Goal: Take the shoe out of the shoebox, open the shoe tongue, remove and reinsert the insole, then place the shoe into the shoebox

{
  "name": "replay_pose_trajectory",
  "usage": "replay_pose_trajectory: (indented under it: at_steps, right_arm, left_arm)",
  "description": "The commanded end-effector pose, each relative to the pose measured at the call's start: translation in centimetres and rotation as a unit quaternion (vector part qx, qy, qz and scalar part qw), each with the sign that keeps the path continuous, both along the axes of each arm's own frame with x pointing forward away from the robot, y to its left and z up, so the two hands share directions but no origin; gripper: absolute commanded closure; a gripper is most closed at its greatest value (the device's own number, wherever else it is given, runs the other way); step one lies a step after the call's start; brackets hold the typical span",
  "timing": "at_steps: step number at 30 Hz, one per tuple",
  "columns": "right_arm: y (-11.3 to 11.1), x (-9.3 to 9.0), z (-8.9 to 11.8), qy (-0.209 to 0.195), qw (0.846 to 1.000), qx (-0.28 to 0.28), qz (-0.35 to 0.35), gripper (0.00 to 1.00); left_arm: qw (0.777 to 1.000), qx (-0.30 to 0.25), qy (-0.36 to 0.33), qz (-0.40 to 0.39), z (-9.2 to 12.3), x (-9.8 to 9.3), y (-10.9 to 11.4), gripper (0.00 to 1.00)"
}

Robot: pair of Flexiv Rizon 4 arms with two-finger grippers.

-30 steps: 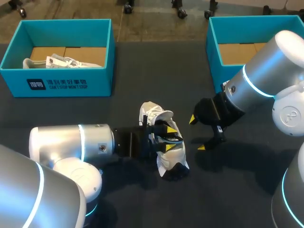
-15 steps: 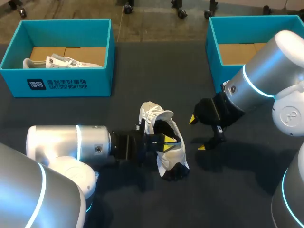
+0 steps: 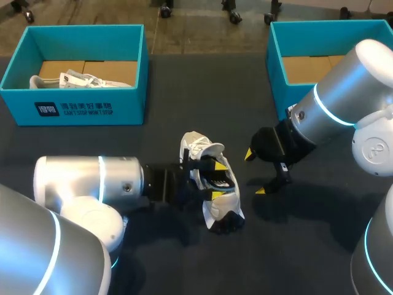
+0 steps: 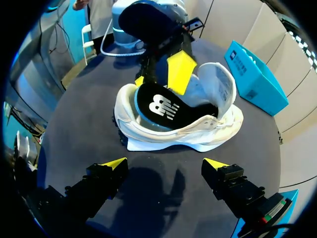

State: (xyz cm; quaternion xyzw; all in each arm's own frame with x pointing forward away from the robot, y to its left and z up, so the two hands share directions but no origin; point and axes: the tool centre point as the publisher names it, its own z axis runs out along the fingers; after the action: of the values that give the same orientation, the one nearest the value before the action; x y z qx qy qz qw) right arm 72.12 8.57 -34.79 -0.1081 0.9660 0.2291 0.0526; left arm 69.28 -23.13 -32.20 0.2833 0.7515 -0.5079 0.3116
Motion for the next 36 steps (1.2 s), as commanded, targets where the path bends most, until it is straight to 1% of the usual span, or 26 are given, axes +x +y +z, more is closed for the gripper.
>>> replay_pose_trajectory:
  at_steps: [1, 4, 10, 16, 20, 27, 32, 36]
  right_arm:
    - [0.0, -0.1, 0.0, -0.001, 1.0, 0.0, 0.0, 0.0]
    - [0.0, -0.1, 0.0, -0.001, 1.0, 0.0, 0.0, 0.0]
    - [0.0, -0.1, 0.0, -0.001, 1.0, 0.0, 0.0, 0.0]
    - [0.0, -0.1, 0.0, -0.001, 1.0, 0.0, 0.0, 0.0]
    - [0.0, -0.1, 0.0, -0.001, 1.0, 0.0, 0.0, 0.0]
    - [0.0, -0.1, 0.0, -0.001, 1.0, 0.0, 0.0, 0.0]
    - [0.0, -0.1, 0.0, -0.001, 1.0, 0.0, 0.0, 0.0]
    - [0.0, -0.1, 0.0, -0.001, 1.0, 0.0, 0.0, 0.0]
  left_arm:
    - [1.0, 0.022, 0.005, -0.008, 1.2, -0.2, 1.1, 0.0]
    - [0.999, 0.043, 0.004, -0.01, 1.5, 0.1, 1.5, 0.0]
    - [0.999, 0.048, 0.003, -0.013, 2.0, 0.6, 1.8, 0.0]
    - [0.998, 0.056, 0.01, -0.032, 3.0, 0.6, 2.0, 0.0]
    - [0.996, 0.078, 0.009, -0.045, 3.4, 0.8, 2.5, 0.0]
    - [0.992, 0.103, 0.026, -0.07, 4.2, 1.7, 3.5, 0.0]
    - [0.983, 0.146, 0.027, -0.109, 4.3, 2.2, 4.1, 0.0]
    - [0.977, 0.16, 0.038, -0.136, 4.6, 2.5, 4.4, 0.0]
